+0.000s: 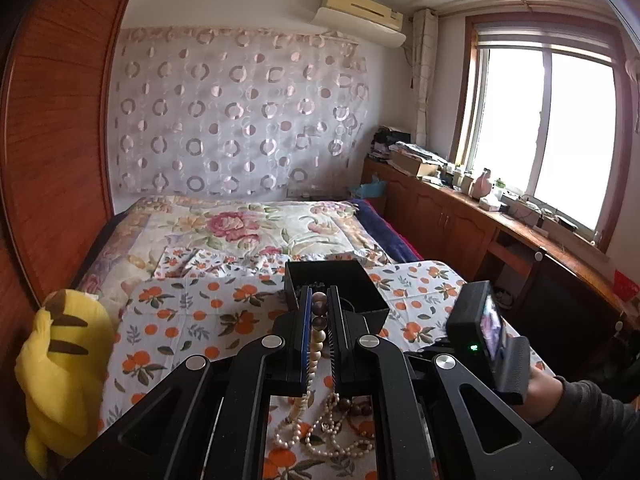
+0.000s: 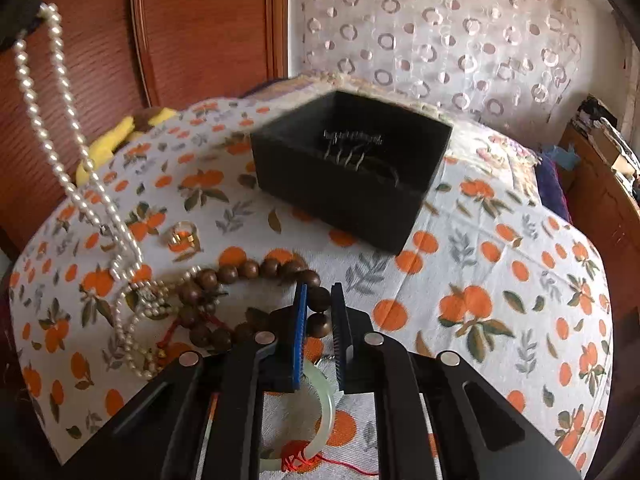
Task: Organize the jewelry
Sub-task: 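Carry the dangling pearl necklace with the left gripper and lower it into the box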
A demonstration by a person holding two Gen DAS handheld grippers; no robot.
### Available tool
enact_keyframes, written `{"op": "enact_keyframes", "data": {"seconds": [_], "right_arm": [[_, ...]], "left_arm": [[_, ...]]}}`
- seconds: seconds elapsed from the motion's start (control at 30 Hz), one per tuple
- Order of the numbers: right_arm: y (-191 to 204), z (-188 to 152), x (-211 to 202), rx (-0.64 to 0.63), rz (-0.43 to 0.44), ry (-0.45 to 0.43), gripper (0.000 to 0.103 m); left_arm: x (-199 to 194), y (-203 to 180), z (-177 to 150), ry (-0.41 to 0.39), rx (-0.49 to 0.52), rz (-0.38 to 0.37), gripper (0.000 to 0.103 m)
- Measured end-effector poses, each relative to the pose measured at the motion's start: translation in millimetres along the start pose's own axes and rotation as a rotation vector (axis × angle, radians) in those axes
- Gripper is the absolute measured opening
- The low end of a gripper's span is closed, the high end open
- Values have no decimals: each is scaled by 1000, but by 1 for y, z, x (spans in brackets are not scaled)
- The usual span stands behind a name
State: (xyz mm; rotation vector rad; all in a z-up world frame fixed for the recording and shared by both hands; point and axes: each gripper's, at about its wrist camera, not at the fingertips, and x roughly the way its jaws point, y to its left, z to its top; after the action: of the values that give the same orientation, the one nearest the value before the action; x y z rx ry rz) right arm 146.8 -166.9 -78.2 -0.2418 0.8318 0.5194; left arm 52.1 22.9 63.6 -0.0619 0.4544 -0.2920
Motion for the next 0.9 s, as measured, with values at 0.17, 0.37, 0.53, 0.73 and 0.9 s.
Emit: {"op": "enact_keyframes", "data": {"seconds": [0.17, 0.37, 0.53, 0.73, 0.9], "right_arm": [[-6, 14, -30, 8, 3, -87, 13], [-10, 34, -57, -11, -20, -164, 13], [-19, 47, -72, -17, -50, -203, 13], [-34, 63, -81, -11, -73, -229, 13], [-42, 75, -86, -16, -89, -247, 13]], "left_arm": [[6, -5, 13, -10, 18, -1, 7], [16, -10, 32, -21, 32, -6, 7], [30, -16, 49, -28, 62, 11, 7], [46, -22, 70, -37, 87, 25, 7], [57, -29, 95, -39, 116, 42, 7]]}}
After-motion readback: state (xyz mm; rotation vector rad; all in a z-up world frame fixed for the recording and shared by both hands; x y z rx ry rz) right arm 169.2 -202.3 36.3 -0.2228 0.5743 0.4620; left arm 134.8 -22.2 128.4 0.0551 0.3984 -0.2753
